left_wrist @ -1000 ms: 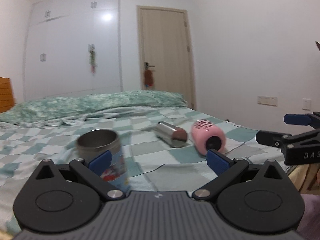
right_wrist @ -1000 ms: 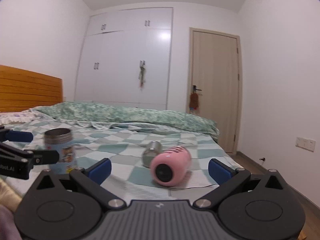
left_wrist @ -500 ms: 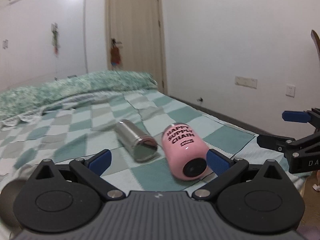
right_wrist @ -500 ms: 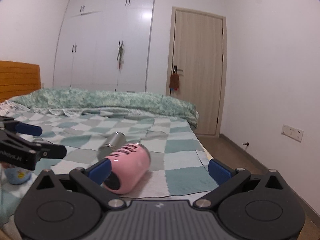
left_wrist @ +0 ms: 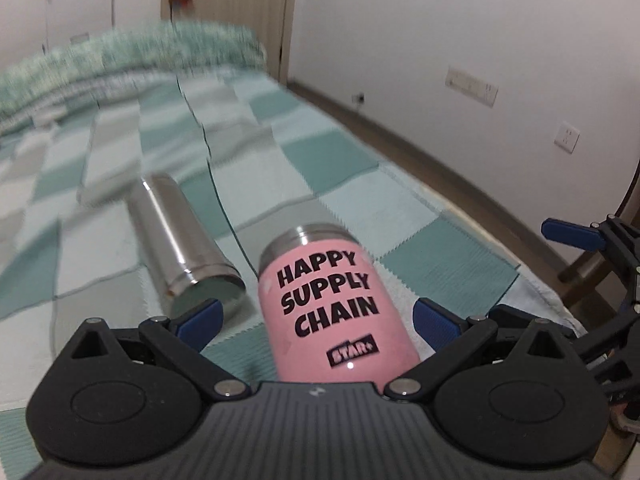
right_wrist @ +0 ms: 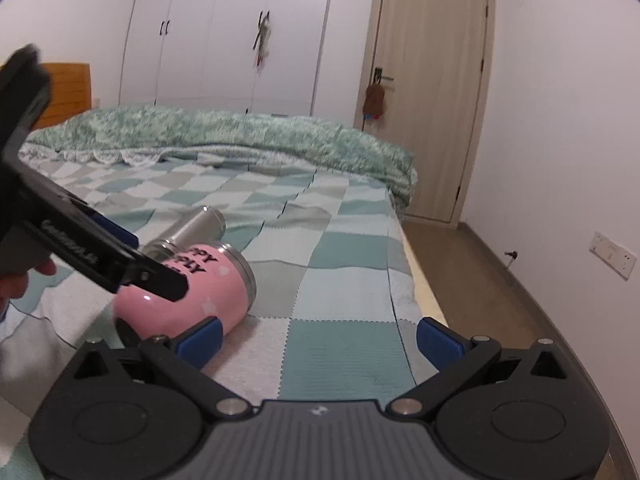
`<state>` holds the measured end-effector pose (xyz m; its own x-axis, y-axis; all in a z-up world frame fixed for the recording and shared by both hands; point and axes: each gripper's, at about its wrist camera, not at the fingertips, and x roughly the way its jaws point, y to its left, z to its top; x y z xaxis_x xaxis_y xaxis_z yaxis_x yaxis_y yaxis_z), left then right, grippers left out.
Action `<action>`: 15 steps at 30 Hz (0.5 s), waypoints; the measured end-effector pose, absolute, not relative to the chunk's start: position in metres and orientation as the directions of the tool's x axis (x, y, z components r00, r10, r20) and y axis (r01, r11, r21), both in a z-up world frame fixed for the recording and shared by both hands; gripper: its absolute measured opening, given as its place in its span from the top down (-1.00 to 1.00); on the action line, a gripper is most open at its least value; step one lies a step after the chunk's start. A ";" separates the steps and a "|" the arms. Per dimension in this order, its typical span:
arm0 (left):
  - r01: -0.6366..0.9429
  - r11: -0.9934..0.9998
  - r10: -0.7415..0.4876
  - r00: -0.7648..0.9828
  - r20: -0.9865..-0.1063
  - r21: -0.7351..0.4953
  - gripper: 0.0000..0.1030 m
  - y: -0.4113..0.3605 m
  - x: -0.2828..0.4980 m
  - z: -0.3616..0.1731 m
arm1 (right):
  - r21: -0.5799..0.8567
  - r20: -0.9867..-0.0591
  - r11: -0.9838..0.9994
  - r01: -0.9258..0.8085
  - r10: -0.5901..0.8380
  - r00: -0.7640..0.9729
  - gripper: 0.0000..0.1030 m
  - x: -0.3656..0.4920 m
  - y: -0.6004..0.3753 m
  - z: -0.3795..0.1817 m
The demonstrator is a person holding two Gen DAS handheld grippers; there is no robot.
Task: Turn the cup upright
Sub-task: 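Close the left gripper around the pink tumbler's body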
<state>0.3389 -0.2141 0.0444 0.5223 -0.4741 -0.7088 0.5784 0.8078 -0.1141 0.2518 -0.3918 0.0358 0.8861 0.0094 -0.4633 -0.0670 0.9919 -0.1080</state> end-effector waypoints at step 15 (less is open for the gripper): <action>0.783 0.610 -0.527 0.286 -0.800 -0.121 -1.00 -0.243 0.385 0.025 | -0.151 -0.553 0.983 -0.101 0.000 0.833 -1.00 0.285 -0.394 0.025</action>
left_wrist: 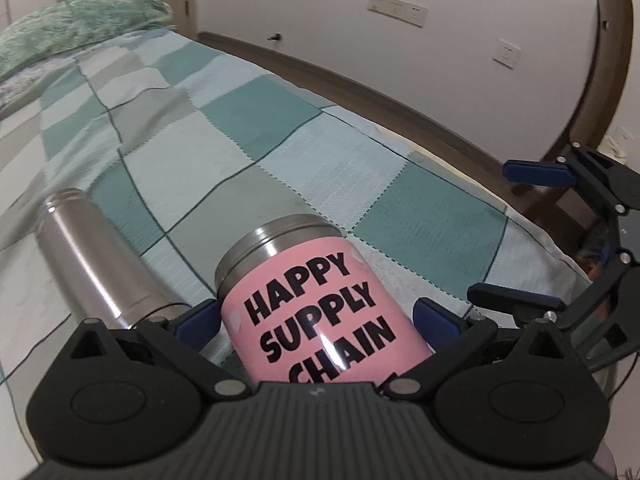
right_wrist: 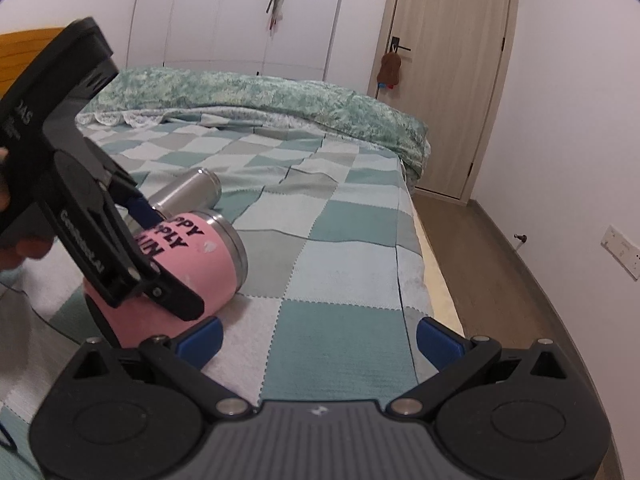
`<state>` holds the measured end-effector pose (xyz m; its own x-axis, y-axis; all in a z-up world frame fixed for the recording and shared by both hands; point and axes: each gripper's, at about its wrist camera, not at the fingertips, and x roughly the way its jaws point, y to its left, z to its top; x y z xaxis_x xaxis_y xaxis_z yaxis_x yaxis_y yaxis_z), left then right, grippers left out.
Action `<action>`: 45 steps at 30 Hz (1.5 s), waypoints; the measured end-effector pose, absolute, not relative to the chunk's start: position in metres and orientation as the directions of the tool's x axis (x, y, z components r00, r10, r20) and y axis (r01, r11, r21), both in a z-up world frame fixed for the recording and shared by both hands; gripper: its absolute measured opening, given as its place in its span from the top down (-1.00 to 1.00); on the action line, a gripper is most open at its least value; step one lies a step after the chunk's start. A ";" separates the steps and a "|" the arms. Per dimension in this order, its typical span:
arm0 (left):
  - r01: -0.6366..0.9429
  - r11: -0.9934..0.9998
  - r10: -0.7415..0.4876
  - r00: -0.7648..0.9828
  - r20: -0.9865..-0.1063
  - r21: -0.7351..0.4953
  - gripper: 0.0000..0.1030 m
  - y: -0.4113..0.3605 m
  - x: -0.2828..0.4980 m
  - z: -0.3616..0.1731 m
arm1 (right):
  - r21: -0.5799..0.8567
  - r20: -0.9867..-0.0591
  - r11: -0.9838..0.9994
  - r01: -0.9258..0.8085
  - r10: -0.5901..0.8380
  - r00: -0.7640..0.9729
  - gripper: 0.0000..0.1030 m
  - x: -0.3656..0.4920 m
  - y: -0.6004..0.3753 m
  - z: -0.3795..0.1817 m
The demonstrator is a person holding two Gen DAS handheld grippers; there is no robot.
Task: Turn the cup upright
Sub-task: 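Close the left gripper around the pink tumbler's body, then lift the pink tumbler with the left gripper and rotate it upright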
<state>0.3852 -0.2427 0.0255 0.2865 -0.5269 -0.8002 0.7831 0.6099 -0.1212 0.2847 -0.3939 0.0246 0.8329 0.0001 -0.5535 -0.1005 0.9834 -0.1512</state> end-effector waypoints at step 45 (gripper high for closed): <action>0.635 0.771 -0.486 0.545 -0.683 -0.041 -0.66 -0.182 0.204 0.109 | -0.026 -0.432 0.974 -0.226 0.193 0.881 -1.00 0.162 -0.356 0.075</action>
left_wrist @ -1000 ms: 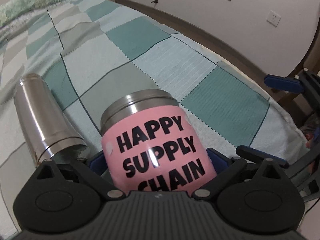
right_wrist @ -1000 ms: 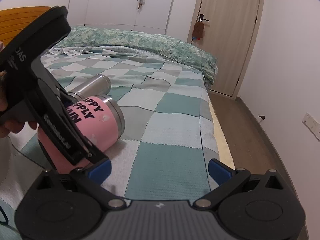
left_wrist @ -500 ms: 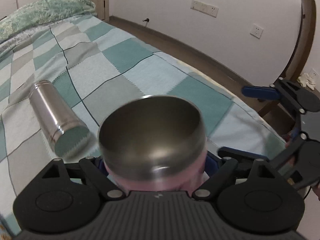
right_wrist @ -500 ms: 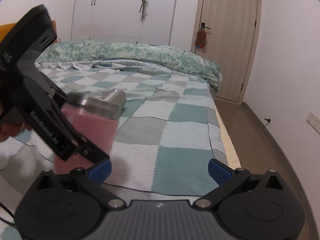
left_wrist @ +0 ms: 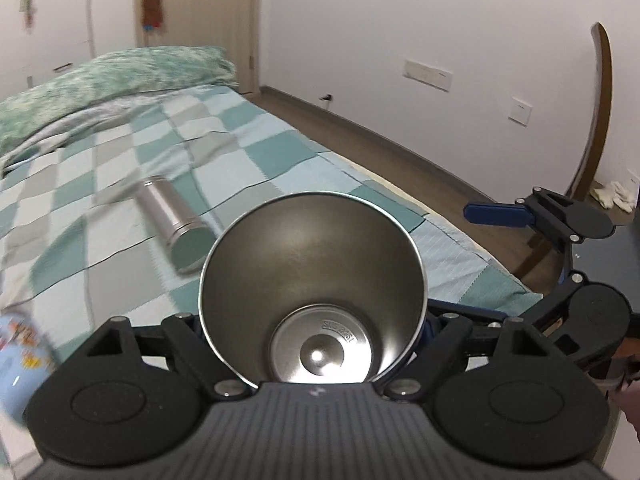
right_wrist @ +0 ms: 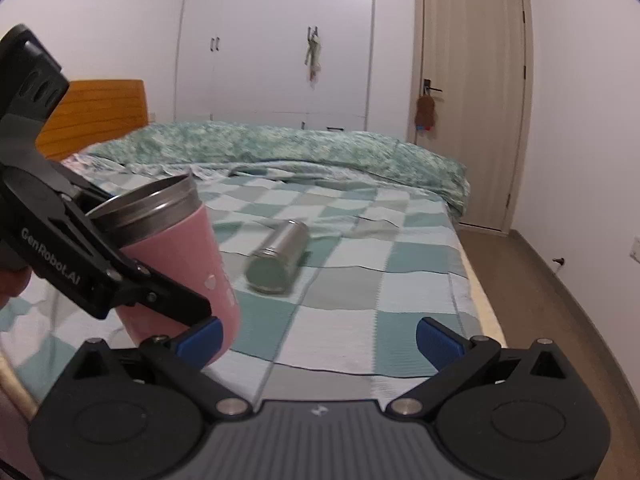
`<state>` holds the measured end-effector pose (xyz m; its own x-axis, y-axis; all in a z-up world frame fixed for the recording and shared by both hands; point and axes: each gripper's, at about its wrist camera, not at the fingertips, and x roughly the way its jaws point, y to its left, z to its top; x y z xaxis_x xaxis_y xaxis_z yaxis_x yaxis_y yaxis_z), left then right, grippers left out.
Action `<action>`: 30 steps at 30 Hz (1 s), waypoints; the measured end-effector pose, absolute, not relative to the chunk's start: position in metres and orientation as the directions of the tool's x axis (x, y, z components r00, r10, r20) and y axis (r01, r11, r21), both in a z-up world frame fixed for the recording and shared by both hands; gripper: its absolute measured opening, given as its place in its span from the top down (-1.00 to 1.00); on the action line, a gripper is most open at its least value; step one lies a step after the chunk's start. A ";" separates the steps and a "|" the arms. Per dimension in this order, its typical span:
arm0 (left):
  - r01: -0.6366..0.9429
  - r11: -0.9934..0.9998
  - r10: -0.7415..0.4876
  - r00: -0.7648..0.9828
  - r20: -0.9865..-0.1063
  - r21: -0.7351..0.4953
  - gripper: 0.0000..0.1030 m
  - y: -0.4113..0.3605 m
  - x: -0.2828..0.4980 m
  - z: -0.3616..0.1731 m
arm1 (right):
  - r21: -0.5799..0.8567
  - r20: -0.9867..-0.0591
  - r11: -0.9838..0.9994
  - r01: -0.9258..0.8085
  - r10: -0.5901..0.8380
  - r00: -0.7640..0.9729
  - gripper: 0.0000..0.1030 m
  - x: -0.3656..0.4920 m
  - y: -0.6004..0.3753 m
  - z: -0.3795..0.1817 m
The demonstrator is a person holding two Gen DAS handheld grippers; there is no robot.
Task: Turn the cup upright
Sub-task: 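Lift the pink tumbler with the left gripper and rotate it upright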
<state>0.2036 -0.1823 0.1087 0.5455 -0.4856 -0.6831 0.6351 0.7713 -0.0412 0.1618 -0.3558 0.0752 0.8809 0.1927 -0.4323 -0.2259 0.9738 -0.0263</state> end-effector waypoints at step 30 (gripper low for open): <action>0.373 0.925 -0.268 0.493 -0.828 -0.077 -0.67 -0.106 0.176 0.053 | 0.051 -0.473 0.925 -0.376 0.354 0.807 -1.00 0.113 -0.295 0.040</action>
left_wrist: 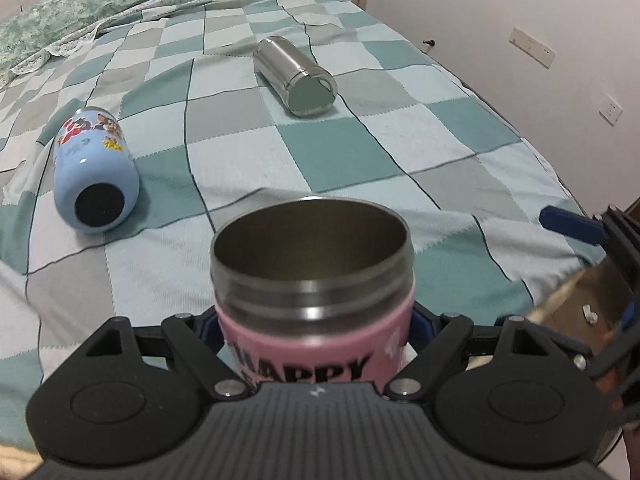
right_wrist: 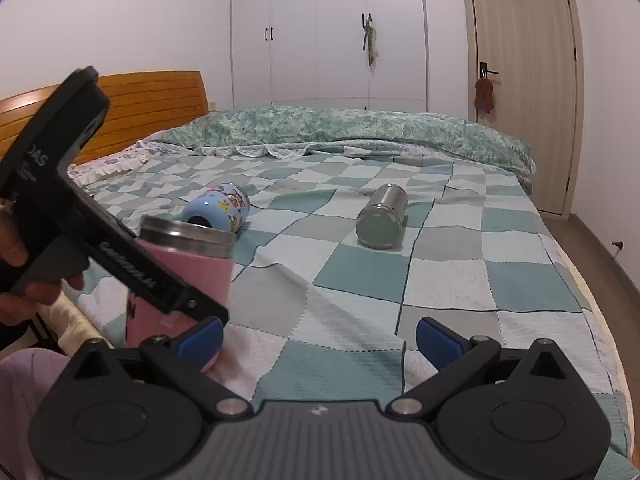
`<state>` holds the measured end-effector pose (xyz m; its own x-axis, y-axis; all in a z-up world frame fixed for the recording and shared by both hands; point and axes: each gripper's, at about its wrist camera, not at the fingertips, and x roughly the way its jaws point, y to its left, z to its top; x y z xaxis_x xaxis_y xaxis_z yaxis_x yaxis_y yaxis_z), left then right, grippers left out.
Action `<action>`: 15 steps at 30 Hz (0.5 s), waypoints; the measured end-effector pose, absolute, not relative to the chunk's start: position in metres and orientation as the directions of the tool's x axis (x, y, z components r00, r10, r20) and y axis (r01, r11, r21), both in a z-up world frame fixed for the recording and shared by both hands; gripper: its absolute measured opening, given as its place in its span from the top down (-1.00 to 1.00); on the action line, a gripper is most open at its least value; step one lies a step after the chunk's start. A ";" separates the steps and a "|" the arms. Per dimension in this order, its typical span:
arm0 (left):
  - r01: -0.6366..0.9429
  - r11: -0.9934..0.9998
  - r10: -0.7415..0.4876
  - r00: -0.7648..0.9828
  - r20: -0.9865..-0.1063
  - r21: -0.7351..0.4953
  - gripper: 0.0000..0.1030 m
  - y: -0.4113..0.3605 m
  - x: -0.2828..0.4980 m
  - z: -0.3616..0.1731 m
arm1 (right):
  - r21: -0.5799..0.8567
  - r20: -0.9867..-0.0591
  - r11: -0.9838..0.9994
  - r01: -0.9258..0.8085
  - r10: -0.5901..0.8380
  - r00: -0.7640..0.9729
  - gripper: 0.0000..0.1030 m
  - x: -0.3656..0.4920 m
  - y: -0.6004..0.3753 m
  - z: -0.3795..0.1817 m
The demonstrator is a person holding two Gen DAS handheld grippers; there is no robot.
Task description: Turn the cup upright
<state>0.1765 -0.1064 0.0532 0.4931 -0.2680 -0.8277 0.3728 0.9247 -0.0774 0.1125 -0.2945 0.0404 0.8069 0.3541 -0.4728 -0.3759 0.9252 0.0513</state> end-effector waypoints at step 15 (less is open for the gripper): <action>0.337 0.942 -0.262 0.744 -0.615 0.006 -1.00 -0.036 0.126 0.130 | 0.011 -0.448 0.918 -0.396 0.359 0.819 -1.00 0.105 -0.255 0.078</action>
<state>0.1264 -0.0364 0.1300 0.7436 -0.2624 -0.6150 0.3369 0.9415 0.0056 0.1055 -0.2553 0.0781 0.8191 0.3588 -0.4475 -0.3962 0.9181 0.0110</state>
